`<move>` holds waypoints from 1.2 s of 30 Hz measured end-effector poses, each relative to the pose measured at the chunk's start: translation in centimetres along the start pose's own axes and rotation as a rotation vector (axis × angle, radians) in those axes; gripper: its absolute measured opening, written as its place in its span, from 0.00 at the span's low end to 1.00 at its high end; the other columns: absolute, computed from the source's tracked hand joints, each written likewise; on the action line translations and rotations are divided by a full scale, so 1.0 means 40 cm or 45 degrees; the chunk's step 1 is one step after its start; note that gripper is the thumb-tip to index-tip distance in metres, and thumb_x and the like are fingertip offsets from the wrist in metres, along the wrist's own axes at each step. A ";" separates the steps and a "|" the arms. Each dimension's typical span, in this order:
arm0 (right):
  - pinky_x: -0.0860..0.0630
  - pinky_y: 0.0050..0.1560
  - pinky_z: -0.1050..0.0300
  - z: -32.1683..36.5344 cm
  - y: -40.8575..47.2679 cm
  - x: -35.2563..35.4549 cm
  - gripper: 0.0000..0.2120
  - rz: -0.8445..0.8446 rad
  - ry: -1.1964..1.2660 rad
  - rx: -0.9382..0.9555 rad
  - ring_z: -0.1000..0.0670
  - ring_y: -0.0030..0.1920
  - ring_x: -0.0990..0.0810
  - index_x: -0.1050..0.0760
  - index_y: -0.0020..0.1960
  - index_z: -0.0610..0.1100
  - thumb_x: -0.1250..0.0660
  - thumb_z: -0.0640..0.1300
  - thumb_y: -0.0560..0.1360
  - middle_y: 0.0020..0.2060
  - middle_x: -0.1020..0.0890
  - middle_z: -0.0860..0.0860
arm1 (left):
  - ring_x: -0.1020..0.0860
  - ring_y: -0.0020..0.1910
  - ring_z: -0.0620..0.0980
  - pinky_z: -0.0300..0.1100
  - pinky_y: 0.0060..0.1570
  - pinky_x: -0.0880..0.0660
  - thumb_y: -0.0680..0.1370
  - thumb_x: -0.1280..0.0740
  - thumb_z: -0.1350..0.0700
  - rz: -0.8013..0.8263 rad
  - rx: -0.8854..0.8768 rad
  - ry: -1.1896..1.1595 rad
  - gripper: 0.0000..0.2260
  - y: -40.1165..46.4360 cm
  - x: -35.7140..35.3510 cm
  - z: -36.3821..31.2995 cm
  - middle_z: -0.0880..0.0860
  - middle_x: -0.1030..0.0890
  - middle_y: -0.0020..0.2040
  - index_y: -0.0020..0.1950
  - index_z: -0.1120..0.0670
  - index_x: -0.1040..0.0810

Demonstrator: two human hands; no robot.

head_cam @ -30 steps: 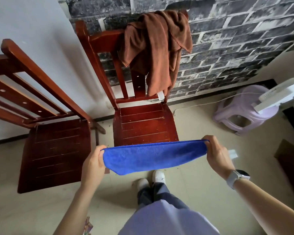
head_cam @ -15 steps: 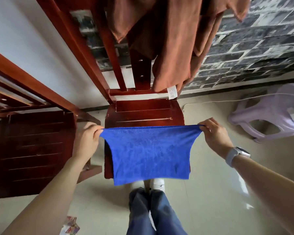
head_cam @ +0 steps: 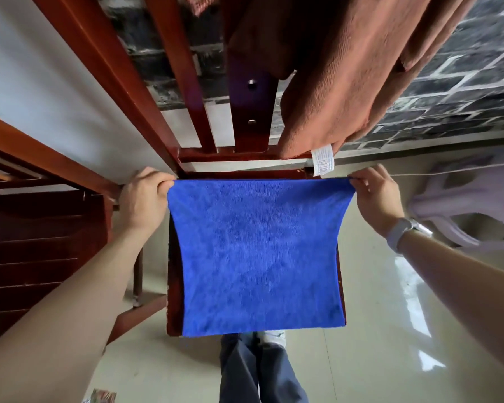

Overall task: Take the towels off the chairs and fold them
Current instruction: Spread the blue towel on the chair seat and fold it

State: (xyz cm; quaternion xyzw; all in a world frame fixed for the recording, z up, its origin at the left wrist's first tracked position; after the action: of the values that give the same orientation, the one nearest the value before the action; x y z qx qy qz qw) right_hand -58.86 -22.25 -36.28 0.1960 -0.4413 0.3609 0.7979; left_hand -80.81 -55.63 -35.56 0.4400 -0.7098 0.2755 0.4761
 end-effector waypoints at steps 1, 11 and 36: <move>0.27 0.46 0.49 0.001 0.004 0.000 0.07 -0.027 0.011 -0.005 0.36 0.45 0.23 0.21 0.48 0.34 0.38 0.34 0.75 0.46 0.23 0.37 | 0.24 0.48 0.61 0.48 0.43 0.30 0.76 0.37 0.63 -0.016 0.008 -0.009 0.08 0.006 0.002 0.000 0.59 0.21 0.49 0.49 0.59 0.19; 0.31 0.39 0.55 -0.035 -0.139 -0.049 0.08 0.066 -0.133 0.151 0.37 0.40 0.22 0.21 0.49 0.36 0.38 0.37 0.75 0.42 0.21 0.39 | 0.25 0.40 0.59 0.46 0.42 0.31 0.75 0.39 0.57 0.041 -0.408 0.128 0.10 -0.119 -0.036 0.011 0.56 0.19 0.40 0.45 0.60 0.19; 0.39 0.41 0.53 -0.144 -0.540 -0.166 0.04 0.256 -0.591 0.554 0.42 0.35 0.23 0.23 0.35 0.42 0.36 0.36 0.66 0.34 0.20 0.47 | 0.23 0.39 0.56 0.51 0.40 0.27 0.73 0.39 0.59 0.403 -0.594 0.459 0.06 -0.569 -0.227 0.093 0.52 0.21 0.39 0.37 0.55 0.24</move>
State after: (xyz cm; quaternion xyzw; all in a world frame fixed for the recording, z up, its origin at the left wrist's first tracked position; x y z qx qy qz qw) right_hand -41.76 -35.61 -44.84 0.3941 -0.5411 0.4694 0.5759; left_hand -60.80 -65.84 -46.01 0.1474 -0.7177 0.2495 0.6332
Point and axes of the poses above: each hand's wrist, its own y-axis towards the middle knuckle, its own x-axis out of the back of the hand, z = x × y, the point moved 8 cm from there along y, towards the middle knuckle
